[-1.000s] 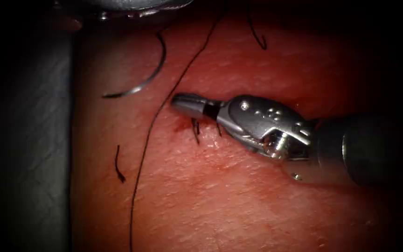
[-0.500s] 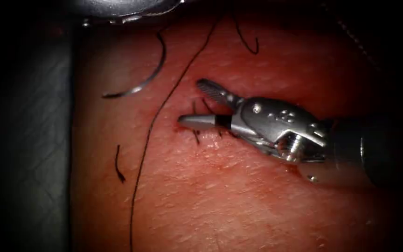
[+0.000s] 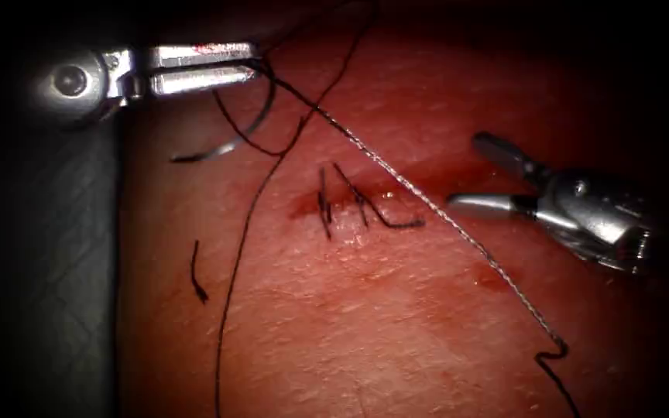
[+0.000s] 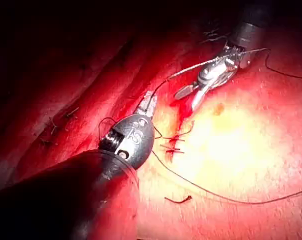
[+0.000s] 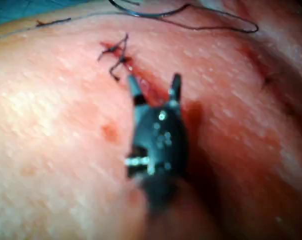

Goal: Wound Closure

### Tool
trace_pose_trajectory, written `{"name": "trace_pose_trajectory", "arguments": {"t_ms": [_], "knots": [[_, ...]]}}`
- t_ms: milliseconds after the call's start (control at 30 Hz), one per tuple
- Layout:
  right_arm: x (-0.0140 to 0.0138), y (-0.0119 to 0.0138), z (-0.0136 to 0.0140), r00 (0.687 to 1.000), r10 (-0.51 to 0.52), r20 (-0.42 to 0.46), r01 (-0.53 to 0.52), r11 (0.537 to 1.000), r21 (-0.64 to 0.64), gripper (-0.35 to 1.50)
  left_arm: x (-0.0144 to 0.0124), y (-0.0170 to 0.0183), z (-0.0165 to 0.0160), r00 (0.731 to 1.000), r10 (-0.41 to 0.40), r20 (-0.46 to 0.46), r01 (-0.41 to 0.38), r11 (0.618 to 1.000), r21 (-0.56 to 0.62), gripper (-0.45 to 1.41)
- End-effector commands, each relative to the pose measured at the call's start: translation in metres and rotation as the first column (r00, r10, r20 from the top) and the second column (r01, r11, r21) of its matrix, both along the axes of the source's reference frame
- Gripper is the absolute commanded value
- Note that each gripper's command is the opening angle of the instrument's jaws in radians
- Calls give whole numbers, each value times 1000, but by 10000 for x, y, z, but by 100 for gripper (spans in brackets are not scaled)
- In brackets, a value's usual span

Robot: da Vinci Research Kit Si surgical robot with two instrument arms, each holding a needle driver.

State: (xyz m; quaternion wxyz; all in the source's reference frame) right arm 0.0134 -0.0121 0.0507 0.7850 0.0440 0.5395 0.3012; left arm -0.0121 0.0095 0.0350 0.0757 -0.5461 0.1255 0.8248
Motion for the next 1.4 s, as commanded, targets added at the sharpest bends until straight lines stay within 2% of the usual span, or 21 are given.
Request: {"name": "trace_pose_trajectory", "arguments": {"t_ms": [33, 167, 367, 533, 567, 600, 667, 733, 767, 933, 1033, 1067, 1133, 1167, 1200, 1400], "knots": [[-6, -9, 8, 1000, 3, 6, -3, 1000, 4, 89, 1, -5, 7, 1000, 7, -5, -7, 1000, -2, -45], [-20, -8, 9, 1000, 4, 13, -4, 1000, 5, 86, 29, -30, 7, 1000, 26, -17, -27, 1000, -15, -45], [-27, -14, 10, 1000, 1, 12, -1, 1000, 0, 83, 75, -56, 3, 999, 11, -37, -10, 1000, 15, -45], [-27, -15, 14, 1000, 2, 13, -2, 1000, -3, 83, 109, -72, -3, 998, -29, -49, 33, 996, 85, 52], [-27, -15, 15, 1000, 2, 14, -2, 1000, -3, 83, 114, -73, -5, 998, -41, -45, 46, 993, 111, 84], [-27, -15, 15, 1000, 2, 14, -2, 1000, -4, 83, 119, -75, -9, 998, -62, -33, 67, 985, 157, 101], [-26, -15, 17, 1000, 3, 15, -3, 1000, -4, 83, 121, -79, -16, 998, -61, -23, 65, 976, 209, 116], [-25, -15, 18, 1000, 4, 15, -4, 1000, -5, 83, 120, -82, -24, 999, -16, -29, 22, 971, 238, 131], [-25, -16, 18, 1000, 4, 16, -4, 1000, -6, 83, 116, -83, -30, 999, 45, 0, -43, 960, 277, 140], [-25, -18, 17, 1000, 3, 15, -3, 1000, -7, 84, 111, -77, -37, 996, 67, 53, -80, 946, 314, 140], [-25, -19, 17, 1000, 3, 15, -3, 1000, -7, 84, 108, -69, -38, 995, 50, 87, -76, 942, 326, 138], [-24, -20, 17, 1000, 4, 15, -4, 1000, -8, 84, 91, -55, -36, 992, -9, 125, -35, 940, 340, 121], [-23, -20, 17, 1000, 5, 16, -5, 1000, -8, 86, 82, -50, -33, 991, -25, 131, -22, 939, 343, 116], [-22, -20, 17, 1000, 6, 16, -5, 1000, -8, 86, 72, -46, -31, 991, -33, 132, -15, 939, 344, 116], [-19, -20, 18, 1000, 10, 20, -10, 1000, -9, 89, 45, -37, -22, 991, -49, 127, 3, 938, 345, 114], [-10, -23, 19, 1000, 8, 14, -7, 1000, -11, 95, -39, -29, 11, 989, -94, 118, 49, 941, 335, 114]]}}
